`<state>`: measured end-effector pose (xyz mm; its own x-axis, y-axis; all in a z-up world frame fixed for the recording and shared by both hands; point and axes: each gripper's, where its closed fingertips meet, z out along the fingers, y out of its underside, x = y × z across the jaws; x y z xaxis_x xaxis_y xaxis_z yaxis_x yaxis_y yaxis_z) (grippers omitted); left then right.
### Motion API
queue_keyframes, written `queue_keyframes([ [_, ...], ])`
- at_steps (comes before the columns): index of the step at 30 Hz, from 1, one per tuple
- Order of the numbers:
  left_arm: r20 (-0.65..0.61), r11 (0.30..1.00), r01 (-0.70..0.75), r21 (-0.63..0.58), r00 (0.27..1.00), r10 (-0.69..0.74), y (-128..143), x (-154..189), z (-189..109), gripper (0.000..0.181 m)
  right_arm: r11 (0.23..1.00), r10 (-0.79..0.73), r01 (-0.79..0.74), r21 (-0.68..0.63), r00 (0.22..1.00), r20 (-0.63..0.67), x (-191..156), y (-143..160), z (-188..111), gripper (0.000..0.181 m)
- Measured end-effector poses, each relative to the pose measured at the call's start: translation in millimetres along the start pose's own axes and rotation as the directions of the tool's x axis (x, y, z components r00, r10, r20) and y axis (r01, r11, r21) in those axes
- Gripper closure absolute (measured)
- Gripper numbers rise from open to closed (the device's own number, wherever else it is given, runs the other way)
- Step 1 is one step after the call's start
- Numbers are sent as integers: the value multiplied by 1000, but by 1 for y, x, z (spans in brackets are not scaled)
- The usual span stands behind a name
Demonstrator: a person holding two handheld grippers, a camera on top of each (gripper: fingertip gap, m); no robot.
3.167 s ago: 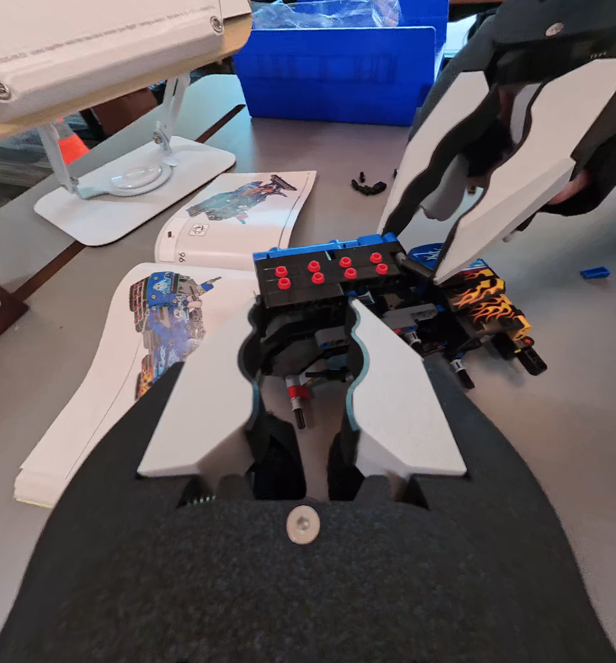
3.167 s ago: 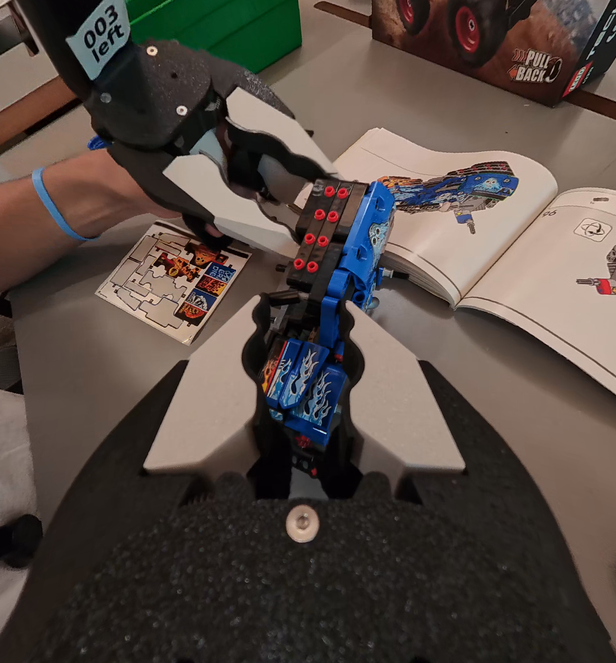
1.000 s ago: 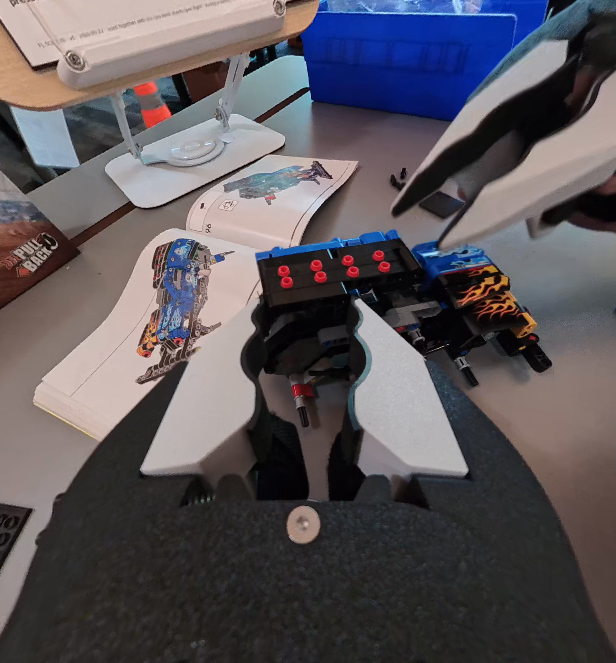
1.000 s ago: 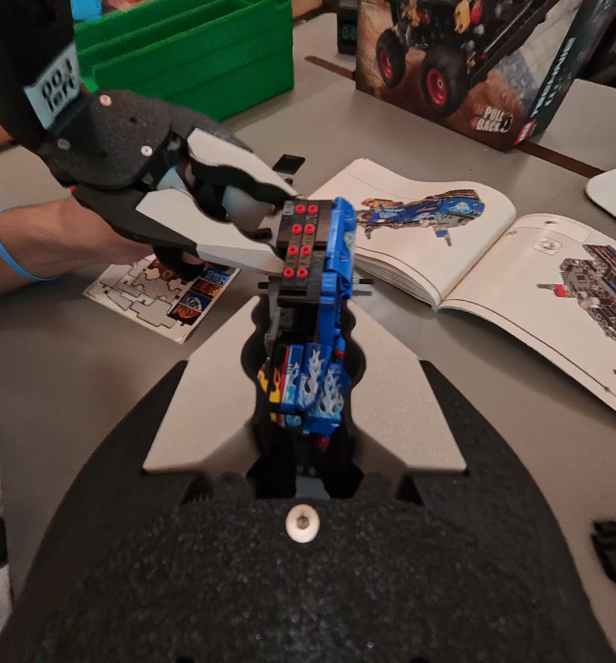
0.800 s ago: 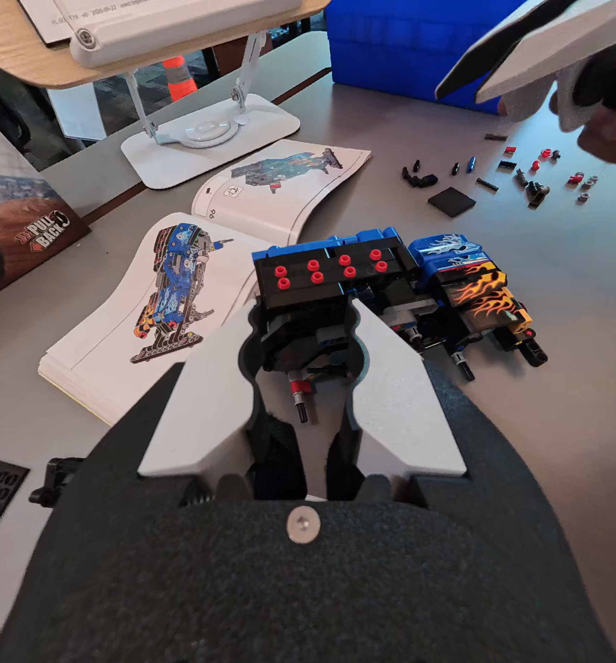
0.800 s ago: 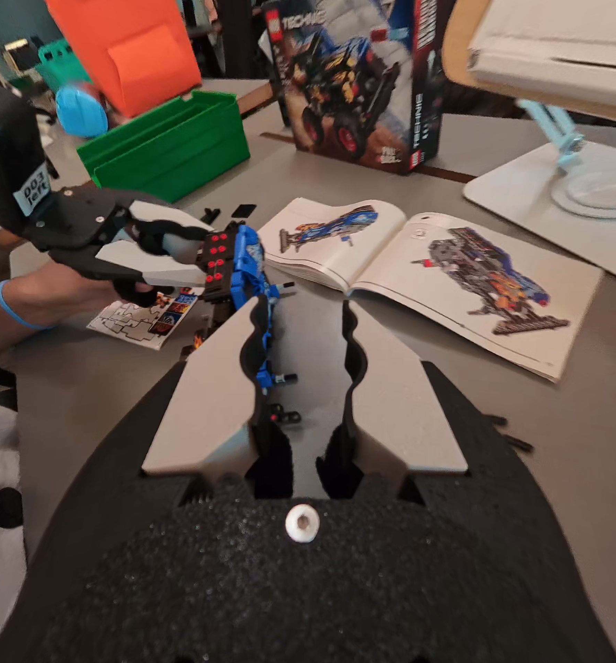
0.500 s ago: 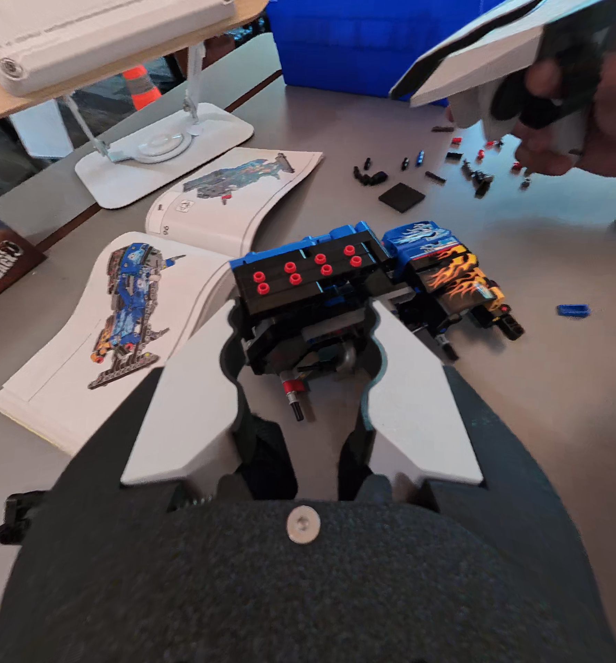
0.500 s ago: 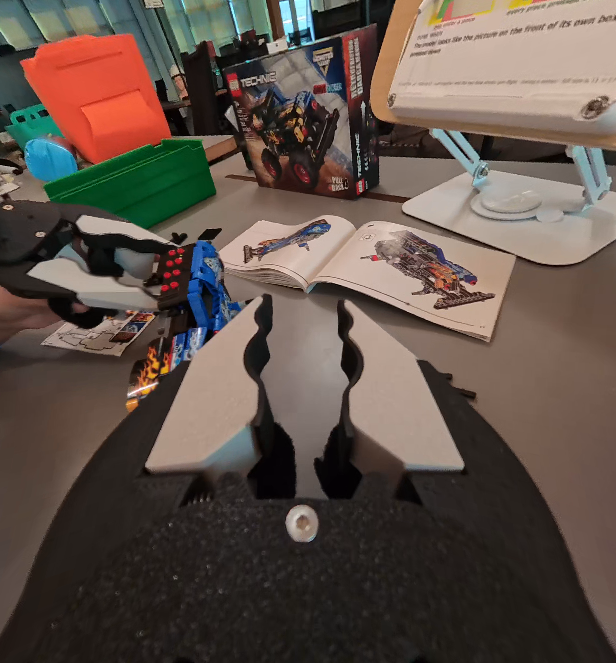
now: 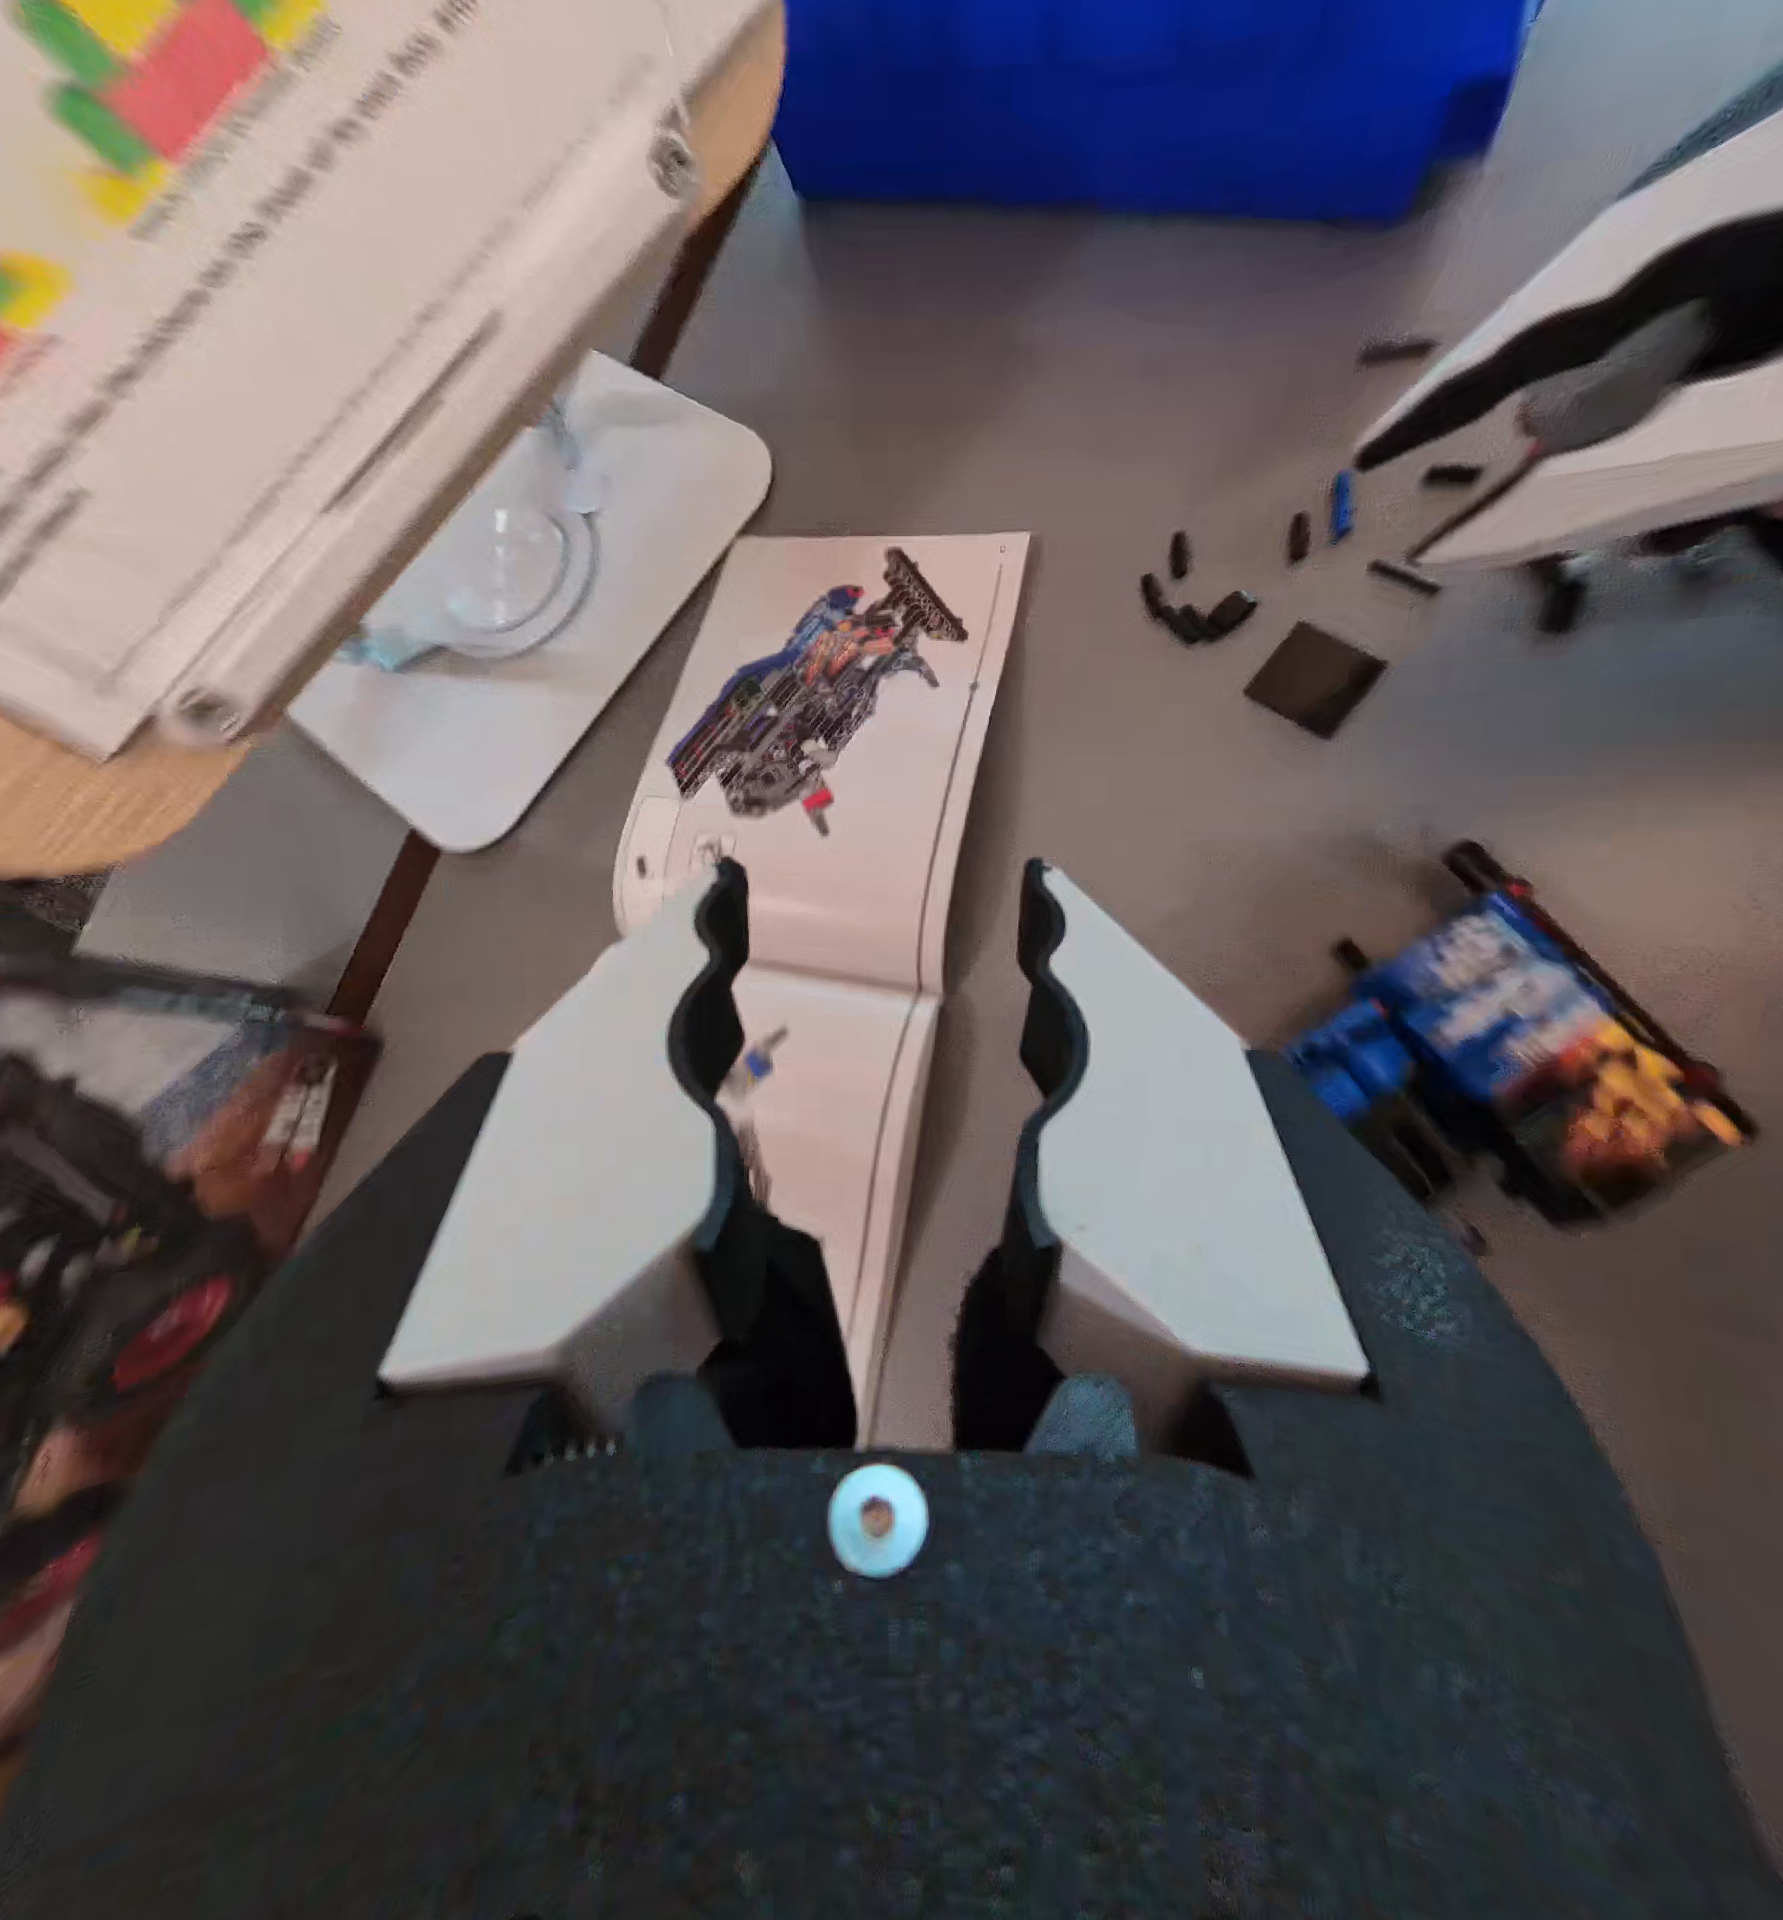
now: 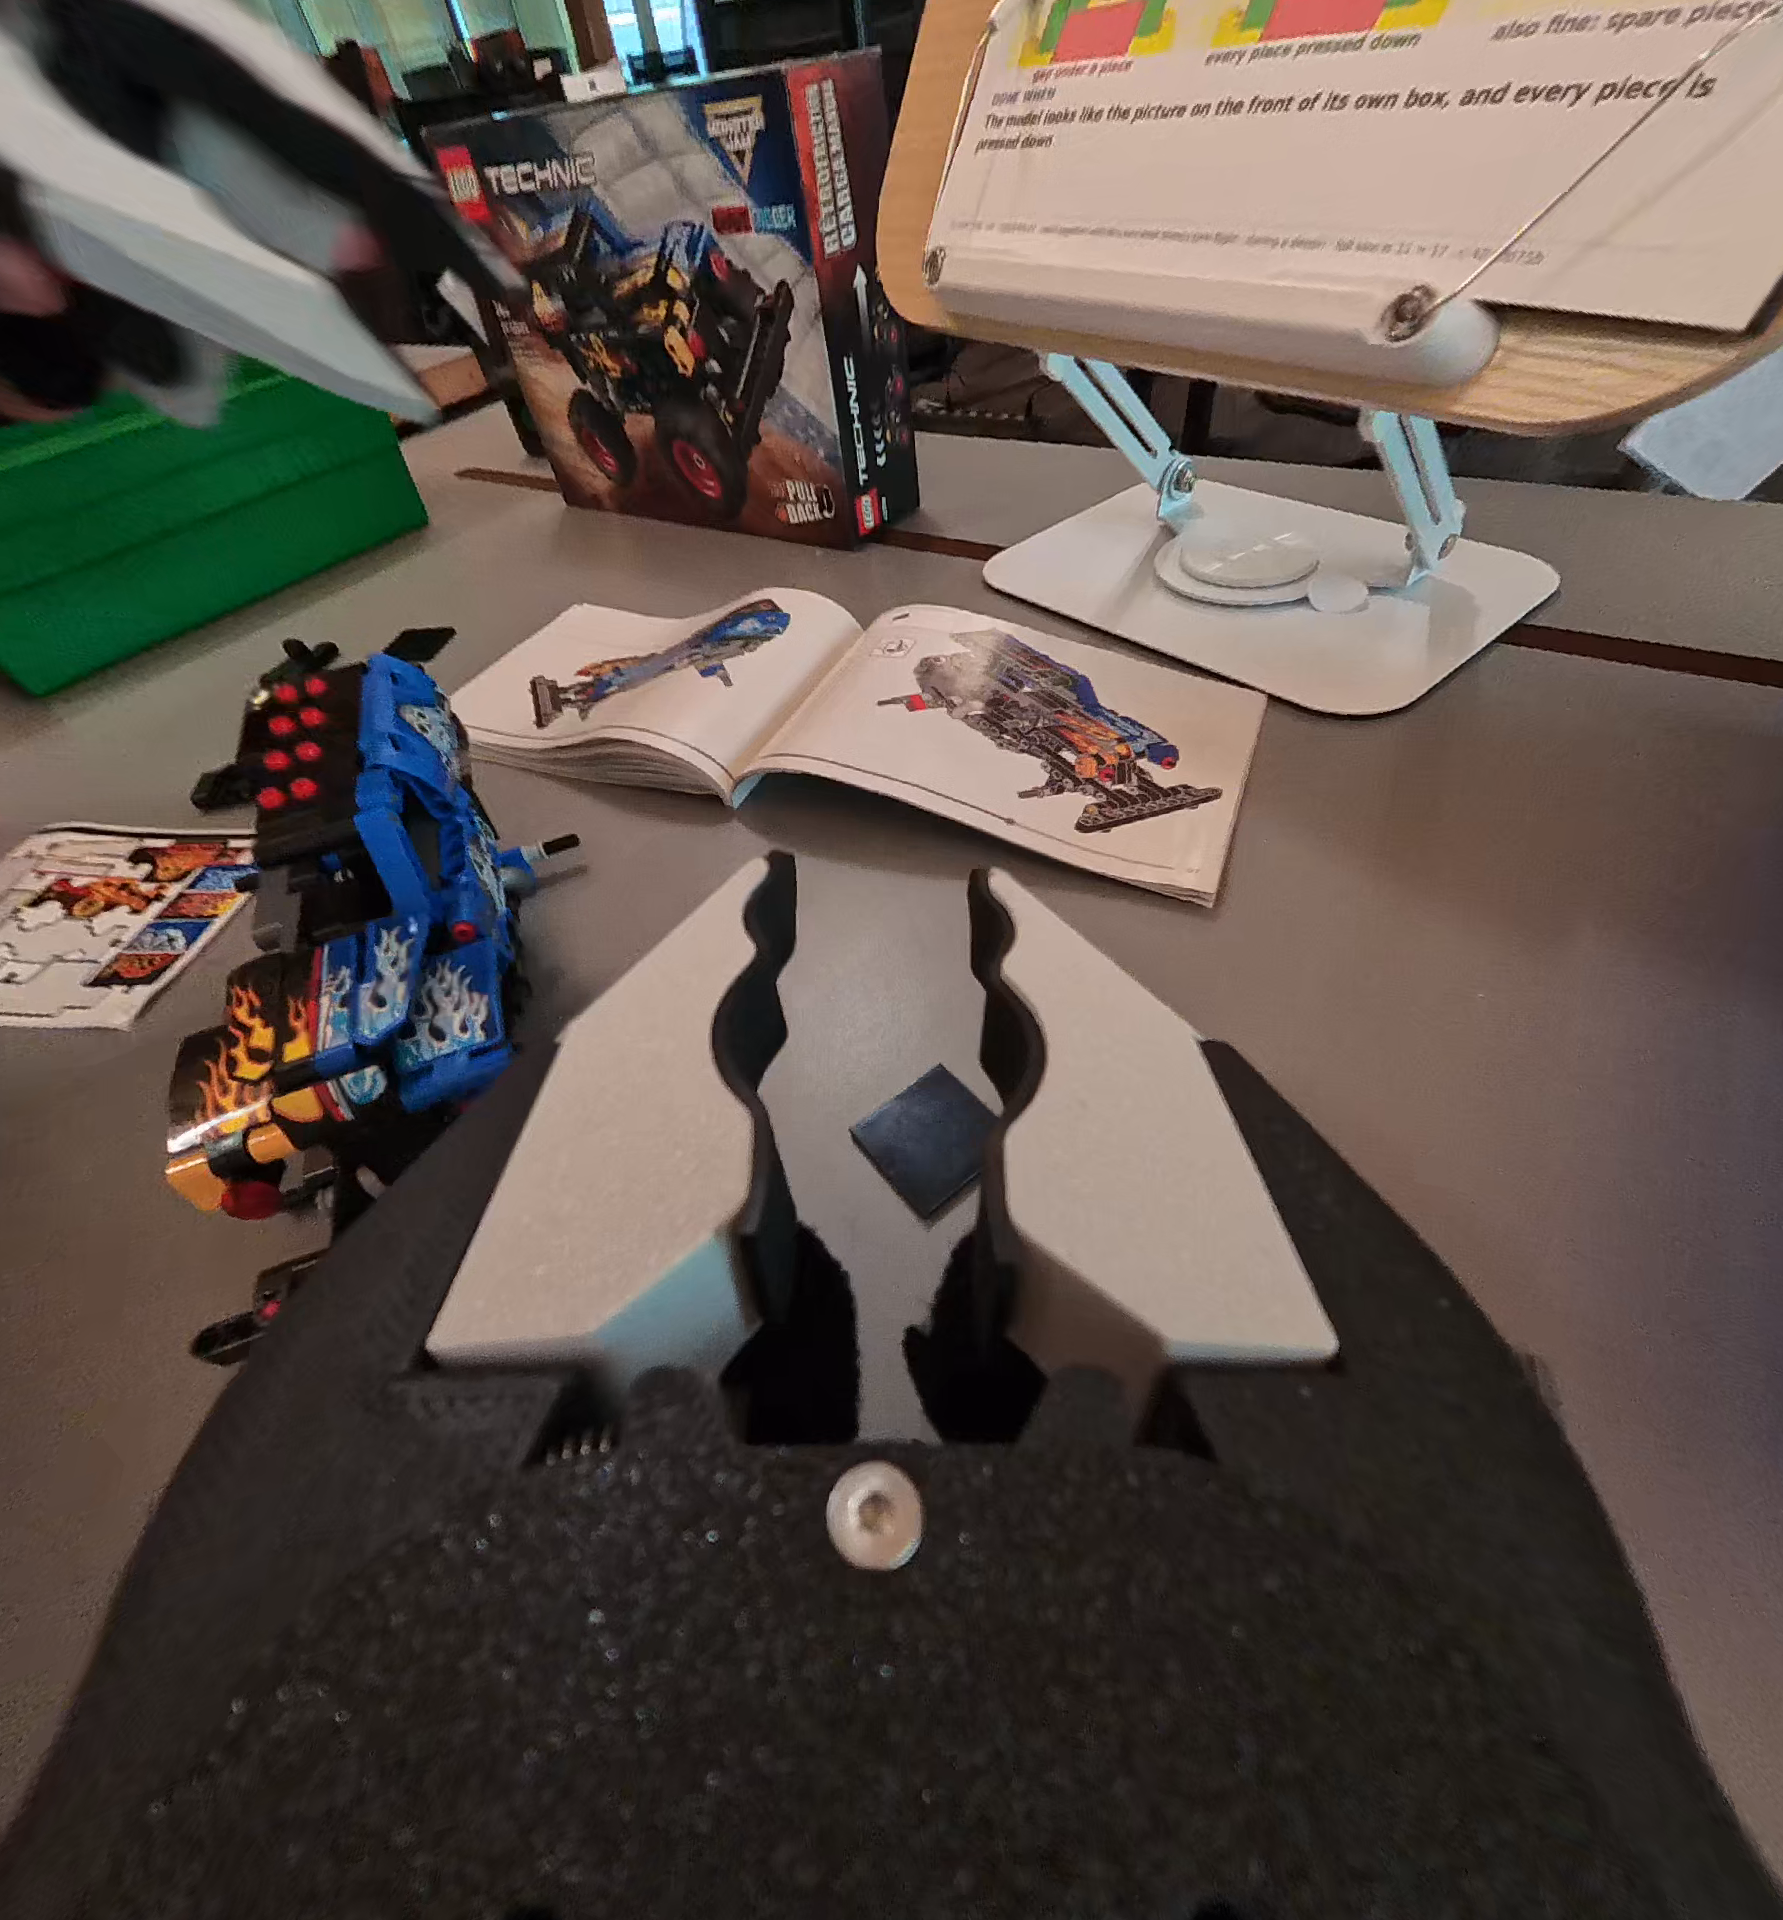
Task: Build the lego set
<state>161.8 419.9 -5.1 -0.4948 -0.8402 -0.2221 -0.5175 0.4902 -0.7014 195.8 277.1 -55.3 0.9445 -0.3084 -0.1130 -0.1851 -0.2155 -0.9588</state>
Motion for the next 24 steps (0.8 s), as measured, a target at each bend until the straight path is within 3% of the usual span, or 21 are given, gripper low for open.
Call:
queue_keyframes([
  [5, -65, 987, -96, -129, 994, 89, -22, 11, 133, 136, 998, -65, 65, 2, 997, -30, -3, -1, -1, 152],
  [9, -189, 966, -166, -197, 973, 129, -26, 42, 183, 137, 998, -59, 59, 6, 998, -25, -3, -2, -2, 153],
  [16, -211, 947, -208, -244, 965, 157, -23, 48, 207, 157, 997, -82, 82, -11, 997, -2, -10, 1, 0, 153],
  [19, -214, 947, -211, -241, 963, 161, -22, 50, 209, 180, 997, -79, 79, -15, 997, 5, -11, 2, 1, 153],
  [24, -215, 956, -182, -230, 968, 132, -23, 49, 208, 181, 999, -50, 51, -19, 999, 20, -10, 3, 1, 153],
])
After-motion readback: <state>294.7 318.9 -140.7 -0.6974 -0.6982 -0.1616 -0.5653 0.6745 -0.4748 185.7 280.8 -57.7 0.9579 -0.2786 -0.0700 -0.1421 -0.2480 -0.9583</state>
